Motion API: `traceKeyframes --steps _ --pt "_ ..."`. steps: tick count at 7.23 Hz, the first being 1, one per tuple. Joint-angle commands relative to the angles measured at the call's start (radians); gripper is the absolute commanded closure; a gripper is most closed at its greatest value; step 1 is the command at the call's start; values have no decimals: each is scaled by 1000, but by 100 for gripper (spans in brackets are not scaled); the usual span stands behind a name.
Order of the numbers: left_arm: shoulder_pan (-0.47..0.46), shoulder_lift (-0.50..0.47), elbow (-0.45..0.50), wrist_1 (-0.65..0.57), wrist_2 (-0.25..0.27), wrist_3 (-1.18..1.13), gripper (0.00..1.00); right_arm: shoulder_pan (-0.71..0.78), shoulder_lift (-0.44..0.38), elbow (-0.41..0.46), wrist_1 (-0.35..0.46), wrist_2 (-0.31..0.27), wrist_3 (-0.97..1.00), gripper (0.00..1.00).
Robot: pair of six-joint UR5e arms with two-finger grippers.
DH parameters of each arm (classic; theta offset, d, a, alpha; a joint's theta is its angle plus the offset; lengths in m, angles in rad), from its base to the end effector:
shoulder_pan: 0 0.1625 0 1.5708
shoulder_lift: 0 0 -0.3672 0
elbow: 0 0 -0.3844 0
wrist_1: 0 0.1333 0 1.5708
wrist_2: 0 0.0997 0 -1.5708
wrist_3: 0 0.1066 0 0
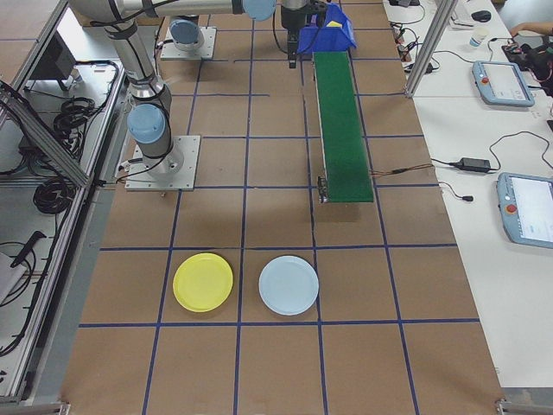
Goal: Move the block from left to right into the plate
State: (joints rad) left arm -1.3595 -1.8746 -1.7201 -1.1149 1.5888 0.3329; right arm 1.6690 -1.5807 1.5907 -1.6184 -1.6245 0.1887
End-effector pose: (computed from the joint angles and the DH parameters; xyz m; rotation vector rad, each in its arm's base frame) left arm -0.0120 -0.5707 0.2383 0.1898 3.1177 0.0034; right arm 0.1745 -0.4695 0.4232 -0.1415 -3.0898 0.0694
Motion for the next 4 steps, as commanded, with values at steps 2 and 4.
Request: traceKeyframes --steps 2,4 --pt "-62 210 48 3 -88 15 75 0 -1 0 0 0 0 0" --pt "-130 195 57 14 -151 -2 74 0 1 0 0 0 0 0"
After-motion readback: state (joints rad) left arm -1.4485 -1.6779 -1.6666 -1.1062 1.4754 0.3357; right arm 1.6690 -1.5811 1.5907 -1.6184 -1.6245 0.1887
